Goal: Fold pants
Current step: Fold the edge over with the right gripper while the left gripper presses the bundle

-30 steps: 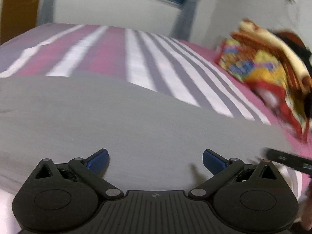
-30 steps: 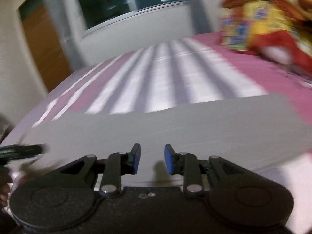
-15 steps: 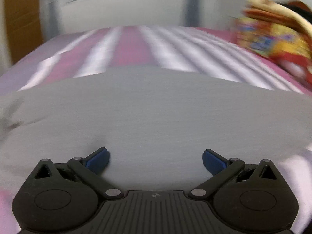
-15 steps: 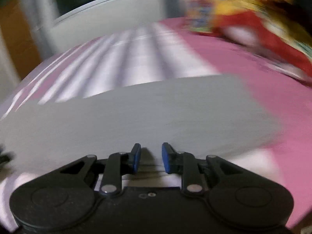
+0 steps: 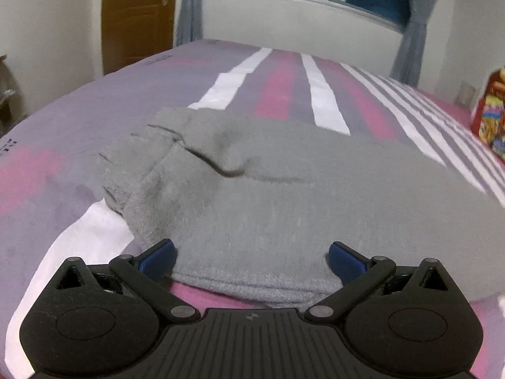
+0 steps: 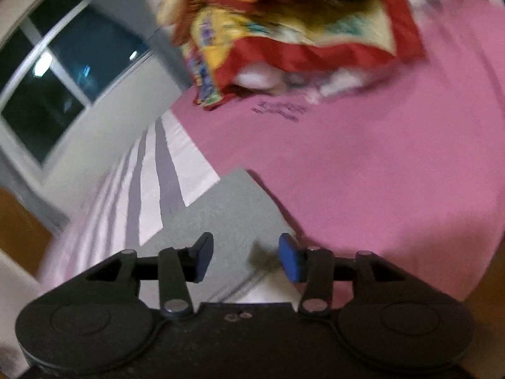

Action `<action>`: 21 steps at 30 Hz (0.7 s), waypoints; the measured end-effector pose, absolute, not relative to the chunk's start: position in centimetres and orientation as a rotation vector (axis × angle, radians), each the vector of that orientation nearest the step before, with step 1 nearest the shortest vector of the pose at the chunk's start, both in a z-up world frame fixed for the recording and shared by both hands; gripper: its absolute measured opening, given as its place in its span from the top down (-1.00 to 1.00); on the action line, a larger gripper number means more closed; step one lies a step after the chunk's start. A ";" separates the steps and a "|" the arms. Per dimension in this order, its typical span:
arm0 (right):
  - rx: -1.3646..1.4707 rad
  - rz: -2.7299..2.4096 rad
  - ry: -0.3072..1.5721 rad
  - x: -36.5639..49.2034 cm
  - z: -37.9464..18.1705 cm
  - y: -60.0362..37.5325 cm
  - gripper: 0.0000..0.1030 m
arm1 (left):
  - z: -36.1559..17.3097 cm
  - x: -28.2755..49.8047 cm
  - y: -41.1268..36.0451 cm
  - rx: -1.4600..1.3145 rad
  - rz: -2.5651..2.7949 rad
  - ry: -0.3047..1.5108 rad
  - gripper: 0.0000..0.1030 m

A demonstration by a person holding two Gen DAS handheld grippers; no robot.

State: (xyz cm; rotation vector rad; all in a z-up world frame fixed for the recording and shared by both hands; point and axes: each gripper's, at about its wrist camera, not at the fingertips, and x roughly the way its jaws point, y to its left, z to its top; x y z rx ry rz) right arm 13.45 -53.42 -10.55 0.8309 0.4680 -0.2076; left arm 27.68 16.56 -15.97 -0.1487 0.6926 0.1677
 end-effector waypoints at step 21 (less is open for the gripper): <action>0.911 -0.204 0.559 16.4 -13.6 -54.1 0.74 | -16.6 29.6 15.9 -0.125 0.211 0.717 -1.00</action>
